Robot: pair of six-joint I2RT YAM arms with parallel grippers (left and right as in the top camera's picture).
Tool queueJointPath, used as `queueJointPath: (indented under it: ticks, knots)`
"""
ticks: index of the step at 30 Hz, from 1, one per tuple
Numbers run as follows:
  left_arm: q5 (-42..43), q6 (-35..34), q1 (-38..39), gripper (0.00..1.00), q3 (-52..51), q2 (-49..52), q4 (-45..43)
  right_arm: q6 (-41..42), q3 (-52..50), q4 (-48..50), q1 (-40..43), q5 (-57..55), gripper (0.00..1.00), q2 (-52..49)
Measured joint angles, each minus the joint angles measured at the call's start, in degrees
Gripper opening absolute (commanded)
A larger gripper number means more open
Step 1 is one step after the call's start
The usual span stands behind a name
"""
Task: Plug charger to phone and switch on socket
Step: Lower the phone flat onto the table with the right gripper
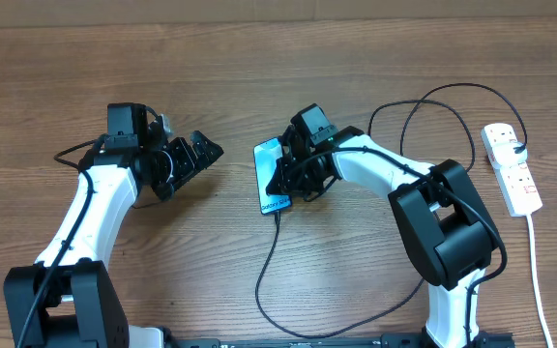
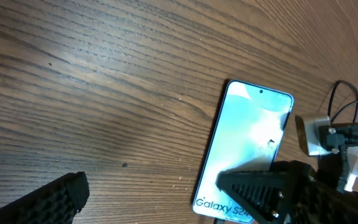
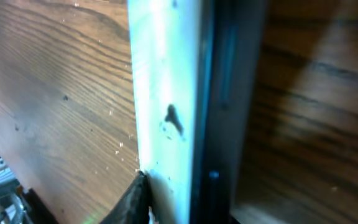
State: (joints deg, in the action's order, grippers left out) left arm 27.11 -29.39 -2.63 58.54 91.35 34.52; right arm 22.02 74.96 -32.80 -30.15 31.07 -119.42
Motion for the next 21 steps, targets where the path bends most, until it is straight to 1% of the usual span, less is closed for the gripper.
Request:
queueJointPath:
  ticks: [2, 4, 6, 7, 8, 13, 18, 21]
  knots:
    - [0.00, 0.00, 0.00, 1.00, 0.00, 0.00, 0.00, 0.44, -0.46, 0.57, 0.04, 0.15, 0.24, 0.00]
    - [0.00, 0.00, 0.00, 0.99, 0.00, 0.00, 0.00, 0.52, -0.48, 0.61, 0.04, 0.11, 0.31, 0.00]
    - [0.00, 0.00, 0.00, 1.00, 0.00, 0.00, -0.02, 0.72, -0.48, 0.70, 0.00, 0.17, 0.40, 0.20]
    - [0.00, 0.00, 0.00, 1.00, 0.00, 0.00, 0.00, 0.76, -0.48, 0.70, -0.04, 0.22, 0.48, 0.35]
    - [0.00, 0.00, 0.00, 0.99, 0.00, 0.00, -0.02, 0.76, -0.48, 0.68, -0.17, 0.39, 0.52, 0.44]
    - [0.00, 0.00, 0.00, 1.00, 0.00, 0.00, 0.00, 1.68, -0.44, 0.79, -0.35, 0.33, 0.55, 1.07]
    - [0.00, 0.00, 0.00, 1.00, 0.00, 0.00, -0.02, 1.99, -0.44, 0.85, -0.35, 1.03, 0.74, 1.31]
    - [-0.02, 0.00, 0.00, 0.99, 0.00, 0.00, 0.00, 2.27, -0.39, 0.83, -0.37, 1.07, 0.78, 1.66]
